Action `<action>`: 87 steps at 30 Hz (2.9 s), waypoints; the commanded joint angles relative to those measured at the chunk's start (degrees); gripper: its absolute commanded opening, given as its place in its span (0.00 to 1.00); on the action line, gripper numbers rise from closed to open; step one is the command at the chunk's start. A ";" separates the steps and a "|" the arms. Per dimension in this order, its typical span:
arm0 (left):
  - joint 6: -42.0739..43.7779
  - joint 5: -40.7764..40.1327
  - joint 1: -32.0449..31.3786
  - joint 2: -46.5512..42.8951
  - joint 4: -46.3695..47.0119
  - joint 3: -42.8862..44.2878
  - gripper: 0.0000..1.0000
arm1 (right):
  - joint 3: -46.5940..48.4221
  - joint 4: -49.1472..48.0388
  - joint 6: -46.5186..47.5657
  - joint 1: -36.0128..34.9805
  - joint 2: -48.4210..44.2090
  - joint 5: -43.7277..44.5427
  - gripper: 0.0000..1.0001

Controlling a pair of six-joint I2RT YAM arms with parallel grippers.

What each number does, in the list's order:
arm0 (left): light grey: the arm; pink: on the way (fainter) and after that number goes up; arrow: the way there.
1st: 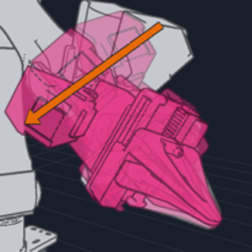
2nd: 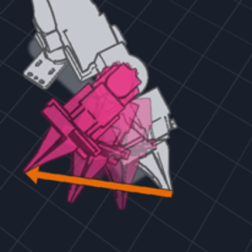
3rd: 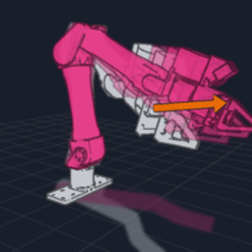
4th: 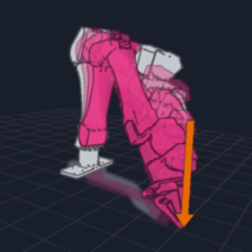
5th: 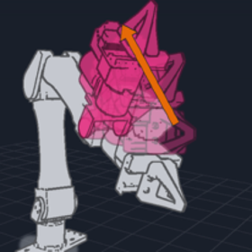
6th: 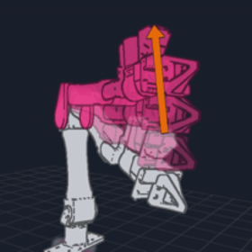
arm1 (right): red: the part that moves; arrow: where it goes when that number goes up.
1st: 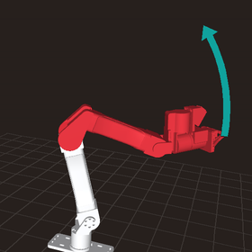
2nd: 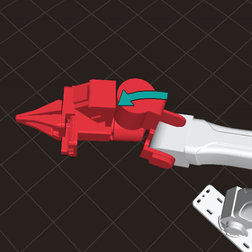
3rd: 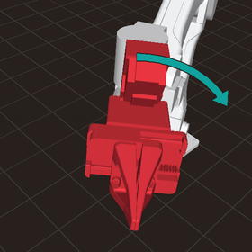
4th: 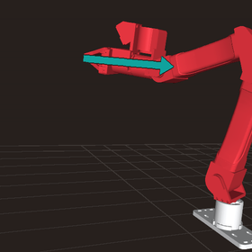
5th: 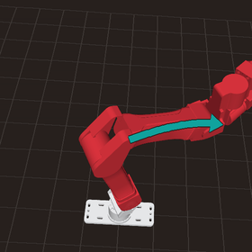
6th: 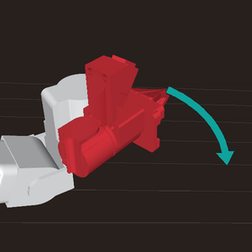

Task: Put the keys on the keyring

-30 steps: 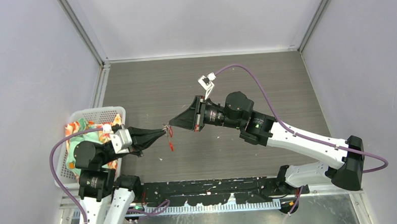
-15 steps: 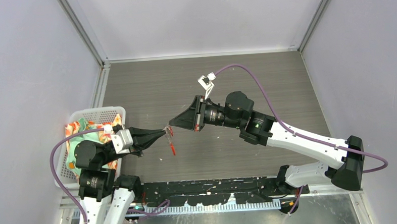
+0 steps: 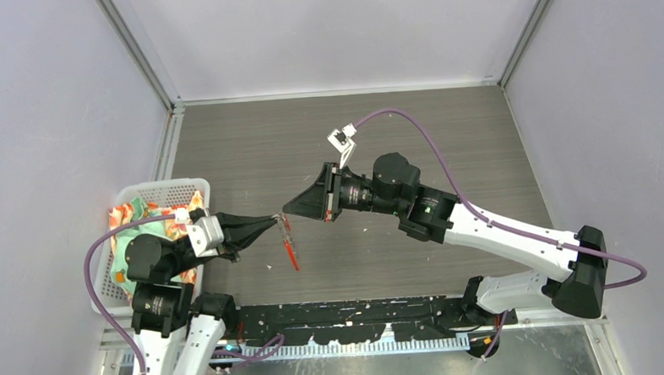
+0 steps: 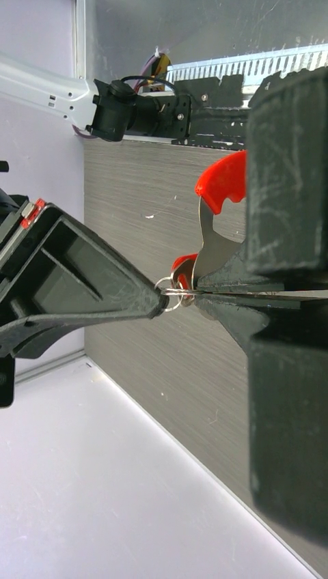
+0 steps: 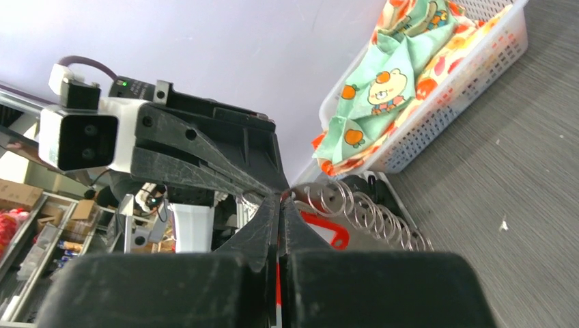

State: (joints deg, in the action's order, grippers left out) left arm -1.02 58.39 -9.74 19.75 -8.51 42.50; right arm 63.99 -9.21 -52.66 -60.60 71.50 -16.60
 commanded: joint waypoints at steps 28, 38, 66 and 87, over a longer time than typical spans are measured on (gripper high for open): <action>-2.05 -5.66 -0.02 -3.32 5.61 -4.71 0.00 | 1.67 -0.42 -6.54 -0.16 -0.87 -0.84 0.01; -2.63 -5.57 -0.02 -2.61 7.11 -4.10 0.00 | -0.23 -2.96 -8.32 0.51 0.83 -1.42 0.01; -0.31 -2.42 -0.02 -2.61 7.03 -3.79 0.00 | -3.43 -8.27 -11.22 1.80 0.60 -0.89 0.01; 0.73 -2.67 -0.02 -2.53 5.94 -3.32 0.00 | -5.41 -10.32 -12.23 1.96 -0.08 -0.66 0.01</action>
State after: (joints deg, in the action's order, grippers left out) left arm -0.97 56.60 -9.74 17.06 -4.14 37.21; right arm 59.53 -16.27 -64.27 -58.74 72.79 -17.26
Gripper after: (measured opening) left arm 0.008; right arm 0.022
